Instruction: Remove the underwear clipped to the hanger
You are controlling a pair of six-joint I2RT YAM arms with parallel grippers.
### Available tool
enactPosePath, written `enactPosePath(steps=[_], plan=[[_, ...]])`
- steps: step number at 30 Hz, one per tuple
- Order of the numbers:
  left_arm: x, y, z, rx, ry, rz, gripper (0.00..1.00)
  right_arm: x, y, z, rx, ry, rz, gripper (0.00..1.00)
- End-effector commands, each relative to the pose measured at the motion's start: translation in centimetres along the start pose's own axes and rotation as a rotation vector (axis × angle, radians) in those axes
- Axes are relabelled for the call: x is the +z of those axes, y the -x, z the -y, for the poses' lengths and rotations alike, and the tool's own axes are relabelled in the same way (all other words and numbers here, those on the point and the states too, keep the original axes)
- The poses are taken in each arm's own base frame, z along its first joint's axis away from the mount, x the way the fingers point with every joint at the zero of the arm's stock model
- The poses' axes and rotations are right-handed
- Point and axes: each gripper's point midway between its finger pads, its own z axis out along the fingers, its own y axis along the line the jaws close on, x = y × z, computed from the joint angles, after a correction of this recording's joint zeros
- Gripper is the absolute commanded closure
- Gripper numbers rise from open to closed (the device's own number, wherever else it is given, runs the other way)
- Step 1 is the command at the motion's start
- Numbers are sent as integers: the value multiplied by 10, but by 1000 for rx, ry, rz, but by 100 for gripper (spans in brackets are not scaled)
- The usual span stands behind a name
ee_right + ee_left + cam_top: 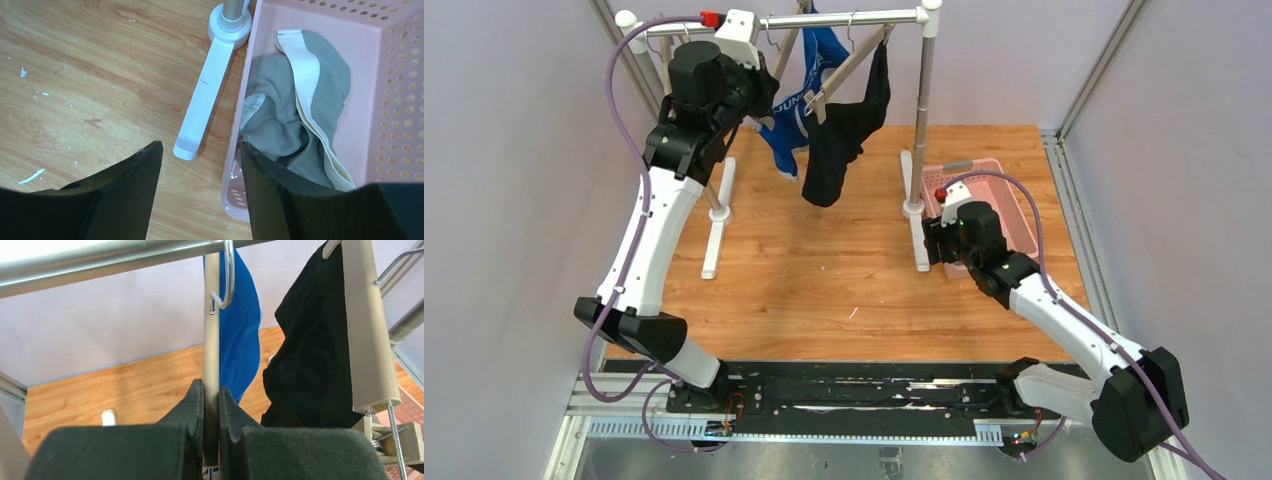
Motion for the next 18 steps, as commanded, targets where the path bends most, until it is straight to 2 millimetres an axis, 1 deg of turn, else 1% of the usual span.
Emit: enactPosePath(steps=[1, 9, 11, 15, 18], plan=[[-8, 21, 0, 13, 9, 58, 100, -3, 1, -6, -16, 7, 26, 40], [-37, 56, -6, 29, 39, 190, 100, 2, -9, -7, -17, 7, 12, 40], [-42, 61, -7, 28, 49, 215, 100, 4, -11, -8, -15, 14, 9, 40], [-50, 66, -8, 36, 51, 231, 100, 11, -17, -10, -16, 18, -11, 40], [-53, 61, -6, 43, 39, 211, 100, 14, -20, -11, -12, 21, -25, 40]])
